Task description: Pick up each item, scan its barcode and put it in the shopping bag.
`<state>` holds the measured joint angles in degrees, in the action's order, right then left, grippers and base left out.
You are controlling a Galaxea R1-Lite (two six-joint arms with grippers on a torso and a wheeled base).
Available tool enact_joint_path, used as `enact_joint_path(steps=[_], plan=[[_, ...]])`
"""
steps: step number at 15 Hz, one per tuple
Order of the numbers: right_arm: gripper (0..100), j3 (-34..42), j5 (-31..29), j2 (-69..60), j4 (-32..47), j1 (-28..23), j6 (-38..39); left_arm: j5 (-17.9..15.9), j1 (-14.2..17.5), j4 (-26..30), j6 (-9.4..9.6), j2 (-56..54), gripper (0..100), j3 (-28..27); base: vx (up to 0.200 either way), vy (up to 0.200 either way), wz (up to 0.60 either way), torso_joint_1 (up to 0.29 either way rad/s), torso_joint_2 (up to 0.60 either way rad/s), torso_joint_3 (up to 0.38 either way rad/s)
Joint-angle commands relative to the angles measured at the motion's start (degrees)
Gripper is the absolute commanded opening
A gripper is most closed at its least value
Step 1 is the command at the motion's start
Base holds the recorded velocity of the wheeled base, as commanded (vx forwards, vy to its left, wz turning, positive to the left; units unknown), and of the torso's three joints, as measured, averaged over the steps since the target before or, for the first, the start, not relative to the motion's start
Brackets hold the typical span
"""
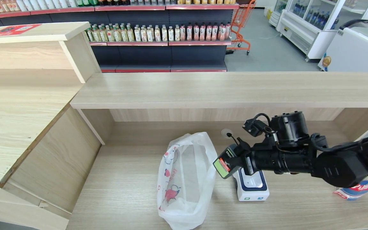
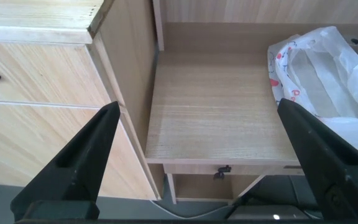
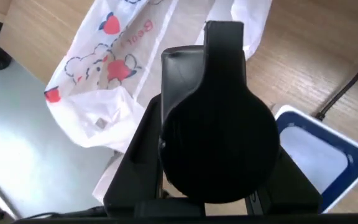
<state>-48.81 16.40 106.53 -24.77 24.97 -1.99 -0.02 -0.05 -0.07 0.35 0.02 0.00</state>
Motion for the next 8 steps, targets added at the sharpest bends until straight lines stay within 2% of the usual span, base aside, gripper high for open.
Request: enact_joint_path(steps=[1,3,5,6,8], plan=[[0,-1.4,-0.2,9.0,-6.0,2.4,-2.7,0.0,0.0,0.0,0.00,0.1,100,0.0,0.000,0.000,0.00,0.000,0.00,0.000],[0,-3.7,-0.2,12.2,-8.8,4.3,-3.6,0.0,0.0,0.0,0.00,0.1,100,0.0,0.000,0.000,0.00,0.000,0.00,0.000],[0,-9.3,-1.5,17.2,-9.3,5.9,-7.7,0.0,0.0,0.0,0.00,0.1,100,0.0,0.000,0.000,0.00,0.000,0.00,0.000],[0,-12.6,-5.6,20.6,-9.2,6.8,-12.4,0.0,0.0,0.0,0.00,0.1,100,0.0,0.000,0.000,0.00,0.000,0.00,0.000],[0,-14.8,-8.3,23.4,-9.2,7.9,-16.7,0.0,0.0,0.0,0.00,0.1,100,0.0,0.000,0.000,0.00,0.000,0.00,0.000]])
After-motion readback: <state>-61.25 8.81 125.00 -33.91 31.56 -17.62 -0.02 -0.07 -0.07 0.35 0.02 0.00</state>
